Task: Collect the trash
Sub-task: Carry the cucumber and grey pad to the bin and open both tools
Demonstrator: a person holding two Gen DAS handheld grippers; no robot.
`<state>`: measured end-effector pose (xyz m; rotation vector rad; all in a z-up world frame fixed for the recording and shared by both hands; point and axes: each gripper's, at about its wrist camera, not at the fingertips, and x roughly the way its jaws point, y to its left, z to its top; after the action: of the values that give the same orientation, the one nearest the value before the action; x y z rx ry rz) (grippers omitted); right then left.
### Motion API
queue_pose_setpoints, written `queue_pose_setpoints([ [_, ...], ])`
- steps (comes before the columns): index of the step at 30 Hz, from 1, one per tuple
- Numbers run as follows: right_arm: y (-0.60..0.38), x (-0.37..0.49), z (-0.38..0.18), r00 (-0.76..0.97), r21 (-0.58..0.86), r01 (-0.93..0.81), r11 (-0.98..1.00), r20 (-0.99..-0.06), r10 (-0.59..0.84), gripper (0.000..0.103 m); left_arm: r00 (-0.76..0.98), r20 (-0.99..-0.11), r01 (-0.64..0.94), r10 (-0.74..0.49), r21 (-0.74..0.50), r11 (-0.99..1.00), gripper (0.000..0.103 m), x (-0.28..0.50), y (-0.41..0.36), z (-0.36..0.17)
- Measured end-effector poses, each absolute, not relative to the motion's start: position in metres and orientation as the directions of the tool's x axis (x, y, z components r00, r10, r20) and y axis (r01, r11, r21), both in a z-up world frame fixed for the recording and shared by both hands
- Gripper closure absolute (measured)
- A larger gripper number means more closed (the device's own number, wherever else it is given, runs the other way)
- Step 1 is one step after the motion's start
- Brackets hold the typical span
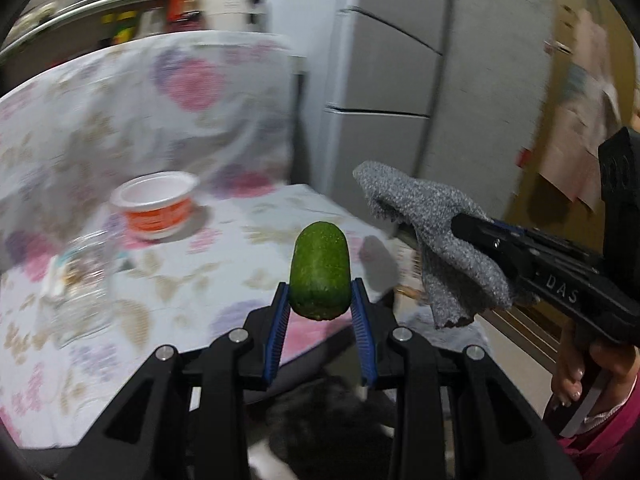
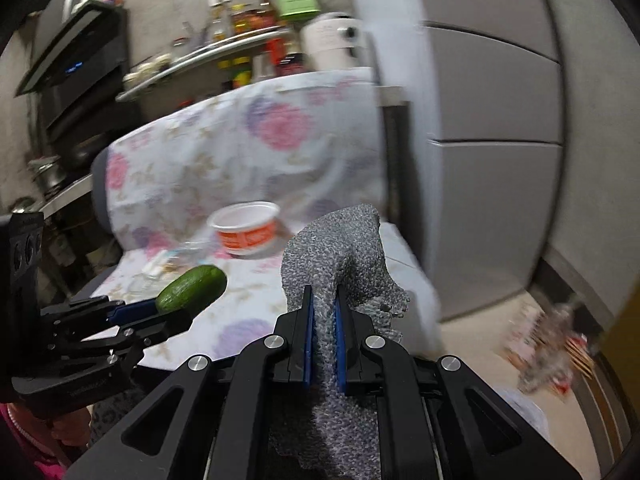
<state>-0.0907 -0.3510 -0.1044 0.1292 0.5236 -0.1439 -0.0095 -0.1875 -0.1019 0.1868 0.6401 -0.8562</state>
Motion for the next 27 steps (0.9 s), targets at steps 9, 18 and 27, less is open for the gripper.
queue_pose_setpoints([
  [9, -0.401, -0.178, -0.105, 0.803, 0.056, 0.430, 0.901, -0.481, -0.353, 0.093, 0.305, -0.575, 0.898, -0.759, -0.091, 0.430, 0.074, -0.064, -0.276, -0.119],
  [18, -0.457, -0.213, -0.143, 0.716, 0.113, 0.571, 0.813, -0.553, -0.426, 0.092, 0.139, -0.641, 0.940, -0.755, -0.155, 0.305, 0.073, -0.080, -0.344, -0.159],
  [27, -0.500, -0.204, -0.206, 0.647, 0.208, 0.623, 0.754, -0.679, -0.347, 0.080, 0.028, -0.733, 0.937, -0.680, -0.218, 0.274, 0.069, -0.066, -0.382, -0.199],
])
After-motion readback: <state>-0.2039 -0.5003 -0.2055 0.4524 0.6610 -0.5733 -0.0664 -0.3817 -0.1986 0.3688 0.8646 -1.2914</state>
